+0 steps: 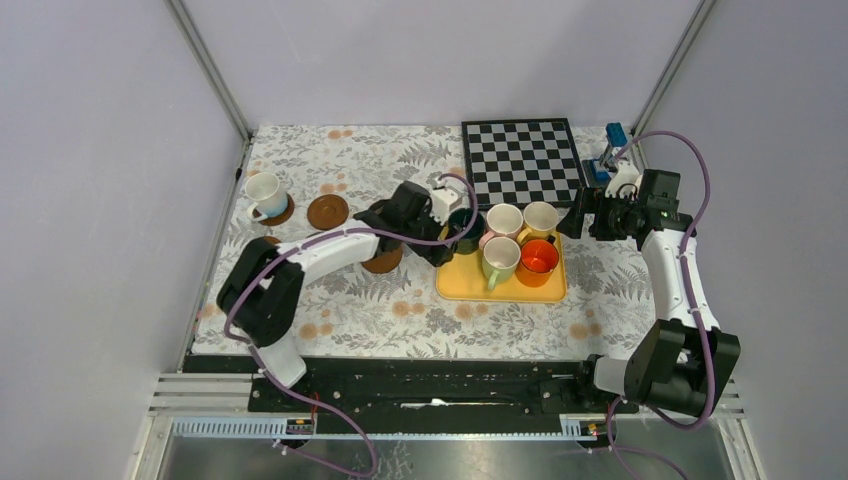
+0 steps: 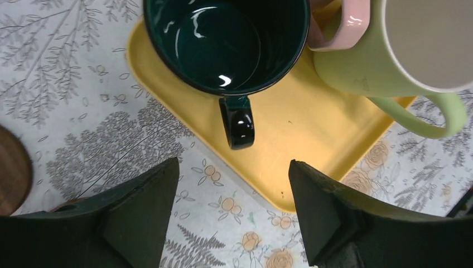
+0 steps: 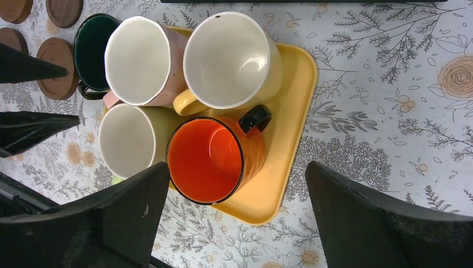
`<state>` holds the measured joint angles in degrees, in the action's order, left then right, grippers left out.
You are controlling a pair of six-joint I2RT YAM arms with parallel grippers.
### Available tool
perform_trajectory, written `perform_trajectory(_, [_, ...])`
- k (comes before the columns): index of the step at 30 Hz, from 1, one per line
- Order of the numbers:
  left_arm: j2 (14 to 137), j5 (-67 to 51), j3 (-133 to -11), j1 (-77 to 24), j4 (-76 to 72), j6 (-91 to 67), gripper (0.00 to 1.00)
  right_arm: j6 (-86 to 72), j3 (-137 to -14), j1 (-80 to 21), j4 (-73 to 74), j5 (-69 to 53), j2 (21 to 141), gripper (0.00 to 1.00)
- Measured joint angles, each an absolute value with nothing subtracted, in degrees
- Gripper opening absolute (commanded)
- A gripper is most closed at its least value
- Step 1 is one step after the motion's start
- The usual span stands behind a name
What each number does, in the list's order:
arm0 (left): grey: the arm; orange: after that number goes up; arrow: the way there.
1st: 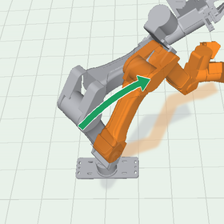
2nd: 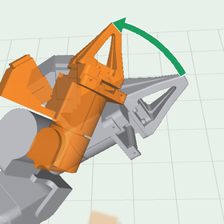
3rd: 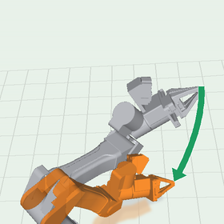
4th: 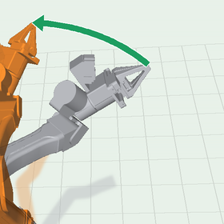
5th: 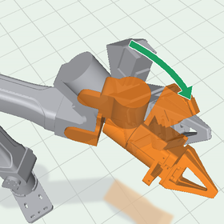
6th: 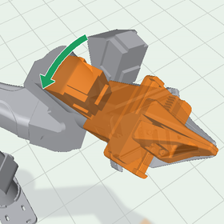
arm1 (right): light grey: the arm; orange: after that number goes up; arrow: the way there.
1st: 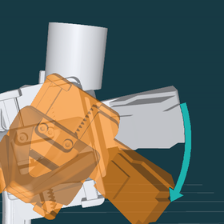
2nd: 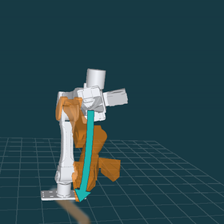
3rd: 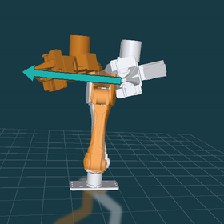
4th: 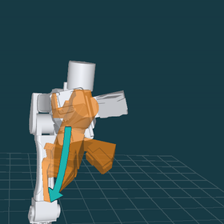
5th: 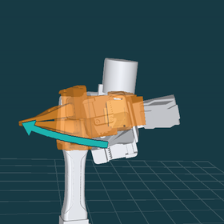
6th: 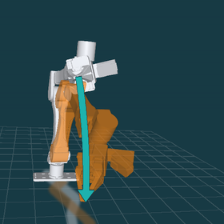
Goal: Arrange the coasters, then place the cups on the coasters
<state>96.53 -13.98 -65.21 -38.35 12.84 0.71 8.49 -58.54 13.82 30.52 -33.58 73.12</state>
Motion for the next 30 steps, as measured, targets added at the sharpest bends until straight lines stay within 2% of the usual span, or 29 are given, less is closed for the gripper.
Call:
perform_trajectory(8, [102.39, -9.69, -66.02, -42.17, 9.28, -0.05, 0.62, 8.1, -58.57, 13.82, 30.48, -33.67, 73.14, 0.98])
perform_trajectory(14, [105.06, -7.73, -67.46, -42.02, 7.31, -0.08, 0.53, 8.05, -58.57, 13.82, 30.46, -33.67, 73.14, 0.98])
perform_trajectory(19, [106.06, -7.2, -68.27, -41.95, 5.72, -0.12, 0.41, 8.03, -58.57, 13.82, 30.46, -33.67, 73.14, 0.98])
perform_trajectory(24, [107.18, -7.03, -68.93, -41.95, 4.95, -0.1, 0.34, 8.03, -58.57, 13.8, 30.44, -33.67, 73.14, 0.98])
perform_trajectory(30, [107.39, -7.16, -69.04, -41.95, 4.99, 0.71, 0.15, 8.03, -58.57, 13.82, 30.41, -33.65, 73.14, 0.98])
